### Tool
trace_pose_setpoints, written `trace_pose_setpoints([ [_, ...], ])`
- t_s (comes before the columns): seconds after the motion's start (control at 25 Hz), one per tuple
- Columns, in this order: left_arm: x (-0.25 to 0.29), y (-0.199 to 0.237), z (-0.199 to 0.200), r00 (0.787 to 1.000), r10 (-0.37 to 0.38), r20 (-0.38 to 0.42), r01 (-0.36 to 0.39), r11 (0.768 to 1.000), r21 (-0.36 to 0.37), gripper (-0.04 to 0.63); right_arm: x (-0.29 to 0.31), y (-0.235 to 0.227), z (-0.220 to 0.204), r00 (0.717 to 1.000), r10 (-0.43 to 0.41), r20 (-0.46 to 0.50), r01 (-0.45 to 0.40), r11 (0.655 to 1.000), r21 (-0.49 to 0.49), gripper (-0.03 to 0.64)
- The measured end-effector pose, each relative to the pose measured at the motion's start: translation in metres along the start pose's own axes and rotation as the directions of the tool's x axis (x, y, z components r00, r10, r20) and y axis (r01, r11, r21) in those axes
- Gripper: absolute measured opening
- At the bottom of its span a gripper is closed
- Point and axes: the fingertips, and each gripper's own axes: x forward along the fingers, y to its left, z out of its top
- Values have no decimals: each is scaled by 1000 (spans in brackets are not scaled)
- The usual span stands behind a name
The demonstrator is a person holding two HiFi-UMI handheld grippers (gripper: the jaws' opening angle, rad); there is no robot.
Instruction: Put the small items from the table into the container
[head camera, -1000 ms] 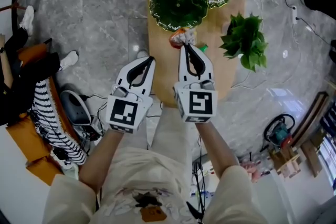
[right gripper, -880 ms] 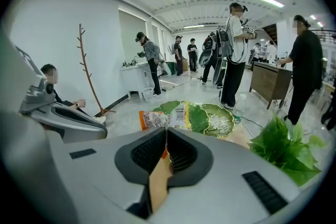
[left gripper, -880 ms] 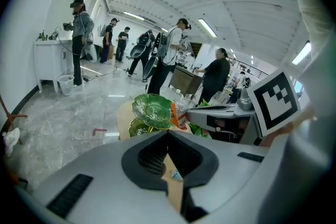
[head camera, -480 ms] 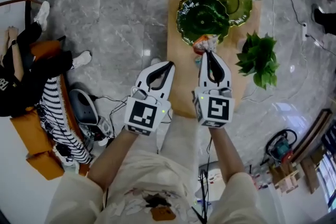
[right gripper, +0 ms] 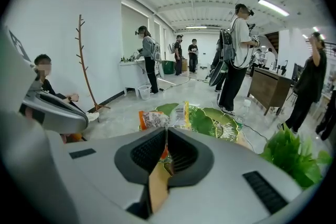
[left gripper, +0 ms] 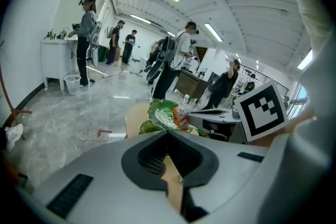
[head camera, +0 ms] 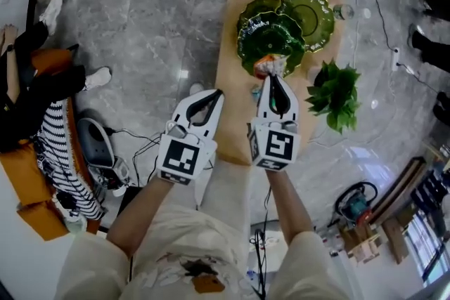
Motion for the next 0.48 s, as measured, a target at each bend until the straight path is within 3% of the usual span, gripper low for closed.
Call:
trace_pose_setpoints([
  [0.48,-7,-2,-11,1000,20,3,-20,1000,-22,9,0,-4,-12,1000,-7,-24,7,1000,-1,21],
])
